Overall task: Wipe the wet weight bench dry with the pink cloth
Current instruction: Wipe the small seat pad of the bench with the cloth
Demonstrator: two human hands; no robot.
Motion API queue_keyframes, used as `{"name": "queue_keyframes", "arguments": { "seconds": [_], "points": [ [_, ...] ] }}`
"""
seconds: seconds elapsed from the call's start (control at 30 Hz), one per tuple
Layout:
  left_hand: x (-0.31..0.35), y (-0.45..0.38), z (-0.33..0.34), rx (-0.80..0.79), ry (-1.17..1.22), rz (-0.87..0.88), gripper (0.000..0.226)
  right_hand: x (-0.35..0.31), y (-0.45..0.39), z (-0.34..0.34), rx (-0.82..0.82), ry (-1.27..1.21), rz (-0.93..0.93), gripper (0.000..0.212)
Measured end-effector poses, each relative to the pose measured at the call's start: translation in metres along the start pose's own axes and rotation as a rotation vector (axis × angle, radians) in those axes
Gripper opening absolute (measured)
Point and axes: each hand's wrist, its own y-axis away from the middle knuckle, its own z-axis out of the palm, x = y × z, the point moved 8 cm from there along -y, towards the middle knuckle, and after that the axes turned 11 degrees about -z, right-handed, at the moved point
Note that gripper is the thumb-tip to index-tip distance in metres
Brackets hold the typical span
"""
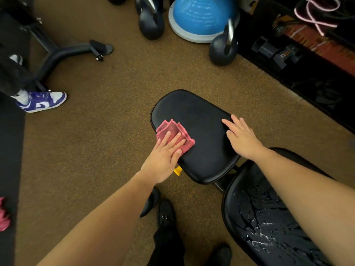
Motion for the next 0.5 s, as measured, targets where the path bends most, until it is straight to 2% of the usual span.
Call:
{"name": "queue_keyframes", "arguments": {
  "seconds": [0.2, 0.27, 0.3, 0.37, 0.43, 0.5],
  "points": [
    [0.044, 0.040, 0.020, -0.113, 0.046, 0.083, 0.043, -0.009, 0.011, -0.002, 0.002, -0.040, -0.021, 0.044],
    [0.054, 0.045, 0.016, -0.155, 0.130, 0.024, 0.041, -0.017, 0.017, -0.007, 0.059, -0.106, -0.049, 0.041],
    [0.054, 0.045, 0.011, -0.168, 0.217, -0.036, 0.039, -0.022, 0.020, -0.011, 0.098, -0.165, -0.058, 0.039],
    [0.056, 0.042, -0.003, -0.168, 0.533, -0.148, 0.036, -0.031, 0.026, -0.016, 0.173, -0.358, -0.048, 0.034],
    [0.059, 0.036, -0.019, -0.120, 0.896, -0.217, 0.037, -0.036, 0.029, -0.013, 0.222, -0.672, 0.015, 0.031],
    [0.061, 0.028, -0.028, -0.126, 1.262, -0.318, 0.042, -0.042, 0.032, -0.004, 0.184, -0.979, 0.095, 0.041]
  ]
}}
